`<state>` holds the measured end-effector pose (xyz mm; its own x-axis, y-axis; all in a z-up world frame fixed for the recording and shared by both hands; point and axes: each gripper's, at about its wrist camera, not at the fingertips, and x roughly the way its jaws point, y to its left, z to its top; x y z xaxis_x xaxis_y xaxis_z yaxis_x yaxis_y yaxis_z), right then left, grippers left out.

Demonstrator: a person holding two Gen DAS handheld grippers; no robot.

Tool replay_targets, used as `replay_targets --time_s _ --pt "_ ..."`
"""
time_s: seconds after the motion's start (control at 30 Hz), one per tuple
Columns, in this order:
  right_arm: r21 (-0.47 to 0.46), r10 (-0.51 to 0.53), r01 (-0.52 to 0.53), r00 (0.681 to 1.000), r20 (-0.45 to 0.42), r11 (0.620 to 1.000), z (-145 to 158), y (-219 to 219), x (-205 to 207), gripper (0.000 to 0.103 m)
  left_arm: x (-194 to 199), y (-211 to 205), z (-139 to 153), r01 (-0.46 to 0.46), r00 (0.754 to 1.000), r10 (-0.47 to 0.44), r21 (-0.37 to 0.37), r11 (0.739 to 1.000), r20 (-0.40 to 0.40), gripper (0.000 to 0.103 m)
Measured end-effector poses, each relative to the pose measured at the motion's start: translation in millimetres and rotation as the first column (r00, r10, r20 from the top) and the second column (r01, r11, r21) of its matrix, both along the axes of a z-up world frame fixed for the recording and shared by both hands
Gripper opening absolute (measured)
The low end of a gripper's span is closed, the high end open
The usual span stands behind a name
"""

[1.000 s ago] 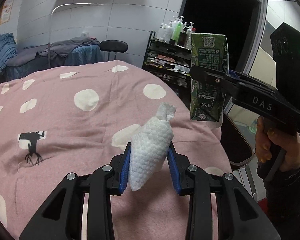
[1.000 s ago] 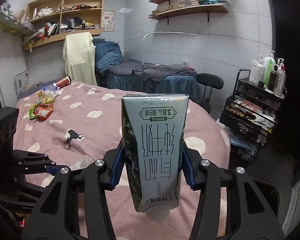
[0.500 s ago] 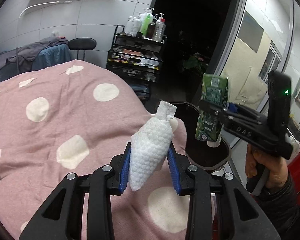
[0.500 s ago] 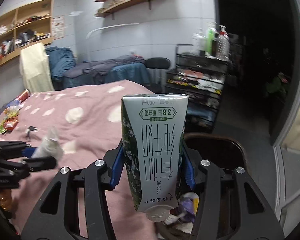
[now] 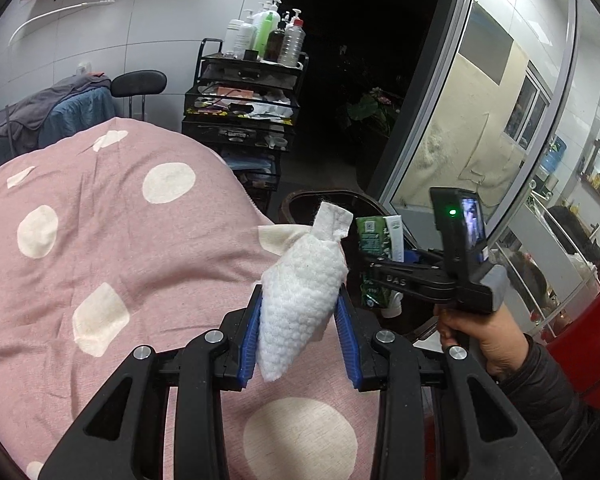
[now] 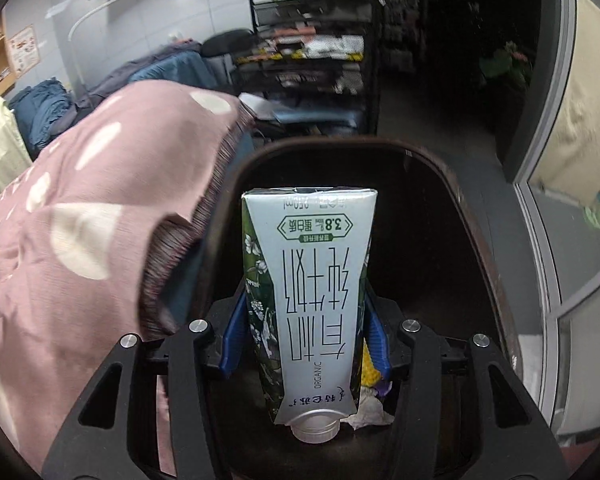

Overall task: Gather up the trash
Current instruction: 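Carry the drink carton over the bin and open the right gripper, then lower the white tissue into the bin and open the left gripper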

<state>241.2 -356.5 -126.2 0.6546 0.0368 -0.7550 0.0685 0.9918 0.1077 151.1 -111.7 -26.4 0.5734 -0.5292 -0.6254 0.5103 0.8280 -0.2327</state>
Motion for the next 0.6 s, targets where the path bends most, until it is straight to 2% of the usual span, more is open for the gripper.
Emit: replay_targets --time_s 0.1,0.17,0.2,0.4,0.6 --pt "0.020 -0.027 0.027 0.999 -0.027 0.999 -10 -5 1 0.052 0 -7 -2 0.014 1.000 -0.014 0.008 1.000 -0.004 0.034" --pt "0.031 -0.040 0.041 0.999 -0.037 0.999 -14 -6 0 0.064 -1 -12 -4 0.025 1.000 -0.025 0.014 1.000 -0.010 0.034" --pt "0.028 -0.048 0.049 0.998 -0.034 0.998 -14 -6 -2 0.066 -1 -14 -5 0.031 0.999 -0.030 0.015 0.999 -0.014 0.034" --pt "0.045 -0.109 0.108 0.993 0.033 0.993 -7 -10 -33 0.070 3 -28 -8 0.061 0.997 -0.060 0.013 0.998 -0.038 0.034" --pt "0.042 -0.171 0.167 0.977 0.129 0.985 16 -15 -65 0.078 8 -51 -6 0.106 0.994 -0.105 0.024 0.994 -0.040 0.034"
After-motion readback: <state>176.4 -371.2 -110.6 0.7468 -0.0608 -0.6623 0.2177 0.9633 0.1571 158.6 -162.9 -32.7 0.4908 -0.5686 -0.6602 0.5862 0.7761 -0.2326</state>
